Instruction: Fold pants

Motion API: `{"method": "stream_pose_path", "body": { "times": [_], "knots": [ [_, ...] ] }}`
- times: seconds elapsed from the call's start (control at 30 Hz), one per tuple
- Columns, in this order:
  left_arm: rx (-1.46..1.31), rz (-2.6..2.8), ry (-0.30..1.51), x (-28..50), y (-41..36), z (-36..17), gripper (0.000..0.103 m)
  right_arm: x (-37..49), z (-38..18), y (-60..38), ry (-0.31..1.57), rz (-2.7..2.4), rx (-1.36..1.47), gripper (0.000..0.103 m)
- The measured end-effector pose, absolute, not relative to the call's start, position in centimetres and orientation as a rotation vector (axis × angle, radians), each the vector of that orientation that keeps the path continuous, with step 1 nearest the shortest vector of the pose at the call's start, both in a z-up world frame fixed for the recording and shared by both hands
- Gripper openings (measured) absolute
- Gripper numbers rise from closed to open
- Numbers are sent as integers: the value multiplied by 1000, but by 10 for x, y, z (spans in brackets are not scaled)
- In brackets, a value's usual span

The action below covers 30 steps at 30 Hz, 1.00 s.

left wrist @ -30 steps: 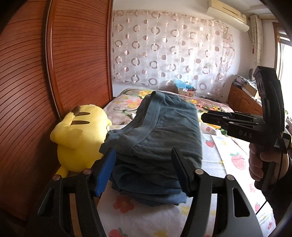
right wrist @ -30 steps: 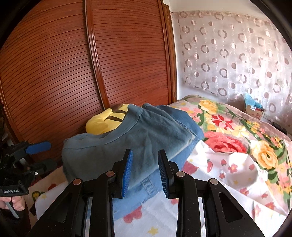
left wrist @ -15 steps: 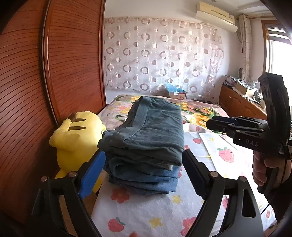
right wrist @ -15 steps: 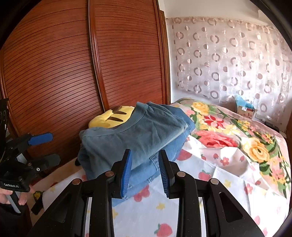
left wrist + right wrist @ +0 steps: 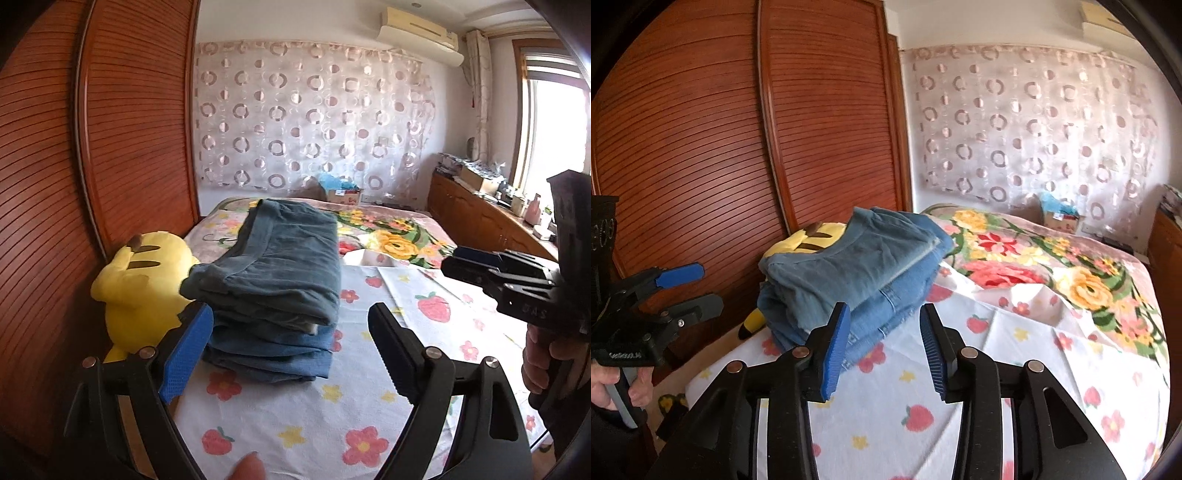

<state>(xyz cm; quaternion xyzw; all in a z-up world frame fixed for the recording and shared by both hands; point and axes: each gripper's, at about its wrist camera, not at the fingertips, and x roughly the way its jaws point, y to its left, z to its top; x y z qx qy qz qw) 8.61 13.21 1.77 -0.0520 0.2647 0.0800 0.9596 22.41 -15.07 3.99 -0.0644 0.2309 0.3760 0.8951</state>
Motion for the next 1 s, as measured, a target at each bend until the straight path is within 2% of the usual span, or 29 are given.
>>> {"method": "stream_pose_path", "body": {
  "times": [0.3,0.67,1.0],
  "knots": [
    [-80,102,516,80,111,20,87,184,44,-176,455,691,-114,48],
    [-47,28,525,67,71,19,87,138,43,-188,444,560,-80,66],
    [-31,-36,562,69,33,8,87,108,40,-193,474,460,-53,71]
  ]
}}
